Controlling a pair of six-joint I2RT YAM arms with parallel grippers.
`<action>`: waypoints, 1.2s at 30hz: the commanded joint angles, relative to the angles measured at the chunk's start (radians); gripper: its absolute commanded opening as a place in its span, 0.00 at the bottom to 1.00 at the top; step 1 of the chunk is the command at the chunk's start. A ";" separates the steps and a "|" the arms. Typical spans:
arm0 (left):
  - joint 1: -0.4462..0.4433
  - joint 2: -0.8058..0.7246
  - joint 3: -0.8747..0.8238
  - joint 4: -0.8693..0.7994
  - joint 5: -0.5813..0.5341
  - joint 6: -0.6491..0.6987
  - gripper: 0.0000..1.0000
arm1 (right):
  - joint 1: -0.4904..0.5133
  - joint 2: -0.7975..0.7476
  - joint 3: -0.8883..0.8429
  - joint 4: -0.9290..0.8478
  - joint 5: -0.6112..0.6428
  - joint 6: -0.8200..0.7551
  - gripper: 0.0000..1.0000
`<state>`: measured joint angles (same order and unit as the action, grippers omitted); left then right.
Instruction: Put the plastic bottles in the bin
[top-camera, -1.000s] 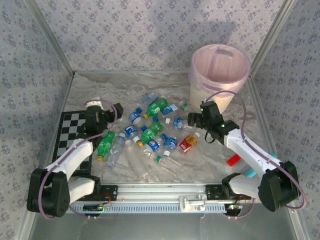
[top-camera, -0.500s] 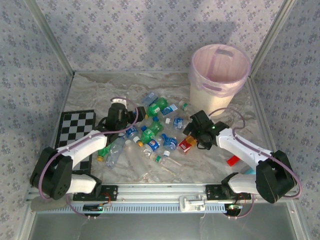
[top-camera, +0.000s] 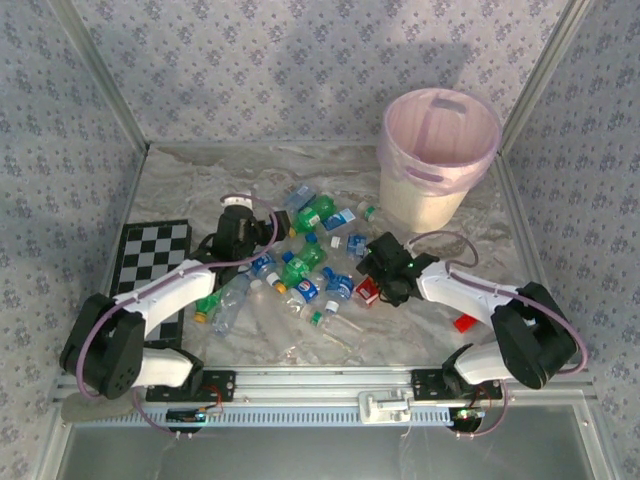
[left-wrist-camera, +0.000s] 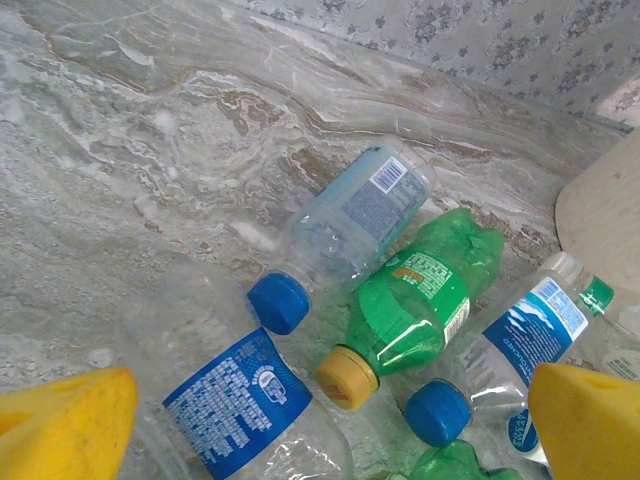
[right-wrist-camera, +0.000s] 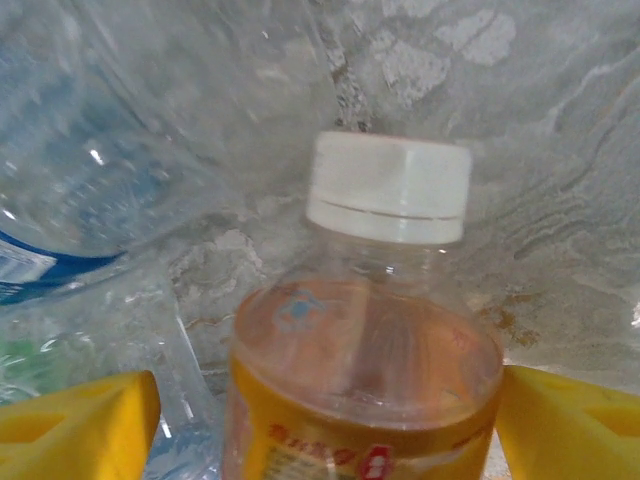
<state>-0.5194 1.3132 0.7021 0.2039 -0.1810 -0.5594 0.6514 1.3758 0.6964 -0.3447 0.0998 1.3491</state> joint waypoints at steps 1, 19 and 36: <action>-0.005 -0.044 -0.022 -0.007 -0.053 0.001 1.00 | 0.017 0.014 -0.016 -0.006 0.049 0.056 0.86; -0.005 -0.077 -0.048 -0.007 -0.156 -0.024 1.00 | 0.016 -0.138 -0.030 -0.058 0.150 -0.031 0.54; 0.016 -0.160 -0.122 0.014 -0.295 -0.144 1.00 | -0.058 -0.164 0.464 -0.020 -0.055 -1.064 0.45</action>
<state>-0.5106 1.1793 0.5858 0.2054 -0.4450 -0.6708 0.6216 1.1652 1.0405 -0.3363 0.1413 0.5217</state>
